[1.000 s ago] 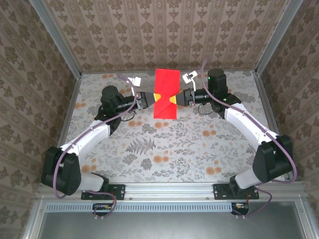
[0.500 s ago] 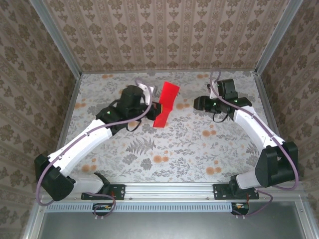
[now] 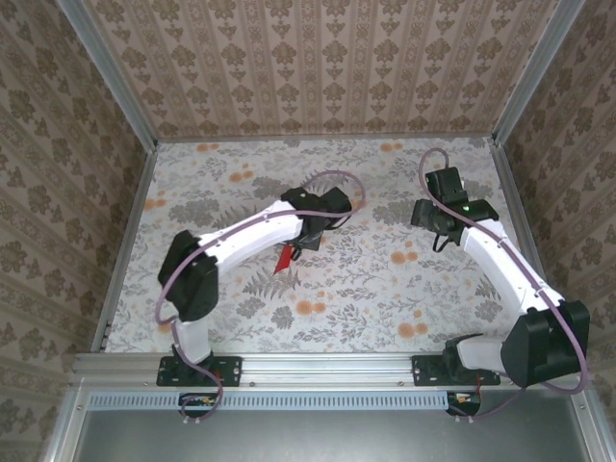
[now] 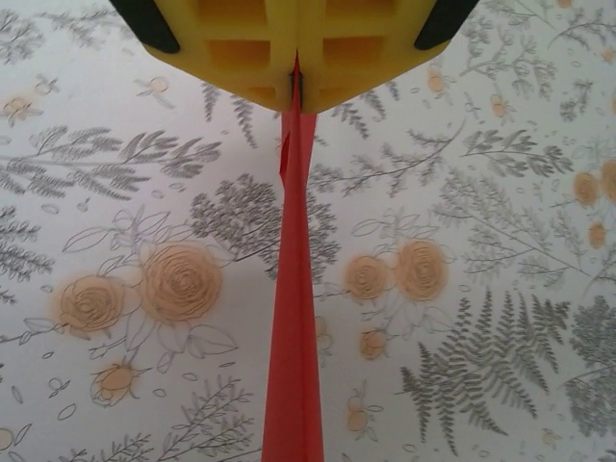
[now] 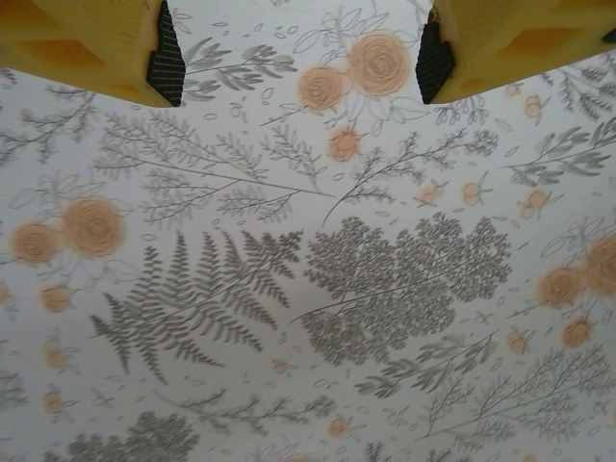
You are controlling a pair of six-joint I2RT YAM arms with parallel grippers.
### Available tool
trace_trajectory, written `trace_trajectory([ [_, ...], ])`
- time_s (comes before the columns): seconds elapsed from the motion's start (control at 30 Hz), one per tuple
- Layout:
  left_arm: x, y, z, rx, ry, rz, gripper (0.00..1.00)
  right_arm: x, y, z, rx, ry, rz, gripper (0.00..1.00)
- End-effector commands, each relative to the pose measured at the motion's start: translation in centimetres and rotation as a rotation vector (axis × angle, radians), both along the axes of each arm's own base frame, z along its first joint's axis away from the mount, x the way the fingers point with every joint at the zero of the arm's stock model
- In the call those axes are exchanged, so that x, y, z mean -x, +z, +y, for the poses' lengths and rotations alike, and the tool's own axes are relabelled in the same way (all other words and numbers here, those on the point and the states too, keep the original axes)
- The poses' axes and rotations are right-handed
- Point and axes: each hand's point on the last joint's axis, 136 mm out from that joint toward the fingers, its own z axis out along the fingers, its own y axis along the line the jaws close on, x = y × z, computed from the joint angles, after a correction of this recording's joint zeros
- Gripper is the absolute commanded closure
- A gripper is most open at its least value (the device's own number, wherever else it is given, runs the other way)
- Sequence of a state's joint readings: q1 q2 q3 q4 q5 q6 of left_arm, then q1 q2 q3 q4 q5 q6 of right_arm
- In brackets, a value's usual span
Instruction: Fold a paper plane with a square sheet of paper (fold left side to right side)
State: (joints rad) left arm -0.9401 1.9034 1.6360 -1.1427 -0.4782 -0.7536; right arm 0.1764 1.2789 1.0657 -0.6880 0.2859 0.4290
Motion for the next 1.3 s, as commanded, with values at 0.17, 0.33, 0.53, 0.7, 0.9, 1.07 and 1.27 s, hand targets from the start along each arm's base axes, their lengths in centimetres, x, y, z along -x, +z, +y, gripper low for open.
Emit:
trace_trajectory([
  [0.17, 0.4, -3.4, -2.7, -0.050, 0.101, 0.150, 1.00, 1.2, 0.4, -1.3, 0.040, -0.048, -0.003, 0.32],
  [0.33, -0.5, -4.9, -5.8, 0.033, 0.066, 0.187, 1.00, 1.1, -0.3, -0.8, 0.019, -0.031, 0.013, 0.32],
  [0.53, -0.8, -6.9, -9.7, 0.263, 0.021, 0.330, 0.93, 0.6, -0.8, 0.5, -0.037, 0.017, 0.029, 0.32],
  [0.7, -1.4, -5.3, -11.8, 0.441, -0.065, 0.353, 0.66, -0.1, -1.3, 3.3, -0.152, 0.117, 0.038, 0.29],
  [0.9, -2.0, -0.7, -11.6, 0.730, -0.142, 0.276, 0.43, -0.6, -1.9, 8.0, -0.368, 0.269, 0.058, 0.37],
  [1.07, -3.0, 0.9, -6.8, 0.859, -0.088, 0.218, 0.42, -1.1, -2.4, 13.5, -0.578, 0.397, 0.065, 0.45],
  [1.27, -3.2, -1.7, -2.4, 0.986, 0.032, 0.260, 0.41, -1.2, -4.1, 19.4, -0.626, 0.517, 0.104, 0.44],
])
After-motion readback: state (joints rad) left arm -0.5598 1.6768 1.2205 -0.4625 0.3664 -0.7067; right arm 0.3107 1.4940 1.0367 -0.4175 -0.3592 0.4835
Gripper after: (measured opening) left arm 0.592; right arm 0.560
